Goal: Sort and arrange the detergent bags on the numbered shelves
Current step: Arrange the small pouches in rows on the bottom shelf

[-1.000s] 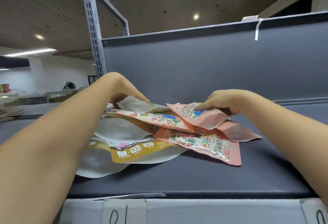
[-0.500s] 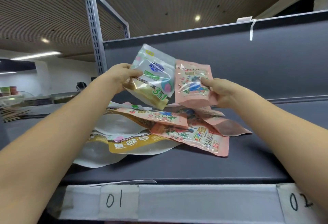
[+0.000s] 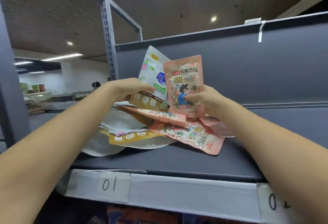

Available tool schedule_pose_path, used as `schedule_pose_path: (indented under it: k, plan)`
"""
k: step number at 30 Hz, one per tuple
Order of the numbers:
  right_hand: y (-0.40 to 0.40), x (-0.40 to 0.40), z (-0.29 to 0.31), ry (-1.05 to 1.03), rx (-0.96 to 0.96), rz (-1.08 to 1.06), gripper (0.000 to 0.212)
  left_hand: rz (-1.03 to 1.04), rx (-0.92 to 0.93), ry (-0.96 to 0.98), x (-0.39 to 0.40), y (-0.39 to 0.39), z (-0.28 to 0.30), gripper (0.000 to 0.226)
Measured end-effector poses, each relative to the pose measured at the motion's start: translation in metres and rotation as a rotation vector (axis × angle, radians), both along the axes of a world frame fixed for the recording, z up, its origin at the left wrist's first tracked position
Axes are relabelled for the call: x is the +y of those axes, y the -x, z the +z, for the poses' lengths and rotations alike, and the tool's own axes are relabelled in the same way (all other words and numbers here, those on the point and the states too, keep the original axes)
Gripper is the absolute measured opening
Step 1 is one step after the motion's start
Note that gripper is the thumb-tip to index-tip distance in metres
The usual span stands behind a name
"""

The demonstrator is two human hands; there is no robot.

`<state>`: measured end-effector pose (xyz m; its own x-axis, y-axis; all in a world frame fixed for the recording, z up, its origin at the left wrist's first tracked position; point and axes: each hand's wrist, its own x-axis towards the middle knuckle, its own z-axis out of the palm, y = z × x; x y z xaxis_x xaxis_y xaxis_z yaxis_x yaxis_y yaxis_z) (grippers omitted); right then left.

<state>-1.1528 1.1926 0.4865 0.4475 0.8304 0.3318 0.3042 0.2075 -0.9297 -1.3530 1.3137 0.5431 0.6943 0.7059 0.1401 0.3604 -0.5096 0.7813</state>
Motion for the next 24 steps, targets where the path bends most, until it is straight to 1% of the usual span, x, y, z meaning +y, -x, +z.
schedule_pose_path:
  k: [2,4,7,9,12,13,15,17,19,20,22,24]
  plan:
    - [-0.003,-0.001,0.000,0.080,-0.057,0.018,0.035,0.024,-0.023,-0.003,-0.005,-0.008,-0.007,0.025]
    - [-0.004,-0.002,0.002,0.056,-0.026,-0.029,0.036,0.077,-0.122,-0.032,-0.005,-0.011,-0.015,0.029]
    - [0.001,-0.008,0.010,-0.065,0.105,-0.041,0.036,0.118,-0.306,-0.062,-0.008,-0.004,-0.019,0.017]
    - [0.005,-0.014,0.022,-0.130,0.186,0.006,0.035,0.118,-0.444,-0.008,-0.016,0.006,-0.013,0.012]
    - [0.014,-0.033,0.046,-0.177,0.209,0.089,0.030,0.060,-0.622,0.044,-0.033,0.025,-0.003,0.021]
    - [0.018,-0.044,0.051,-0.192,0.198,0.117,0.027,0.023,-0.660,0.061,-0.041,0.032,-0.001,0.020]
    - [0.030,-0.074,0.056,-0.211,0.171,0.166,0.026,-0.045,-0.734,0.125,-0.064,0.045,-0.002,0.009]
    - [0.046,-0.110,0.049,-0.218,0.153,0.182,0.032,-0.095,-0.784,0.167,-0.090,0.059,-0.008,0.008]
    - [0.063,-0.147,0.031,-0.232,0.169,0.163,0.046,-0.127,-0.795,0.191,-0.120,0.077,-0.023,0.014]
    - [0.072,-0.165,0.018,-0.249,0.192,0.150,0.048,-0.133,-0.795,0.197,-0.135,0.087,-0.034,0.019]
    - [0.096,-0.201,-0.014,-0.308,0.229,0.086,0.035,-0.148,-0.801,0.207,-0.167,0.107,-0.062,0.021]
    - [0.120,-0.234,-0.052,-0.353,0.240,0.001,0.024,-0.184,-0.803,0.238,-0.197,0.125,-0.096,0.015]
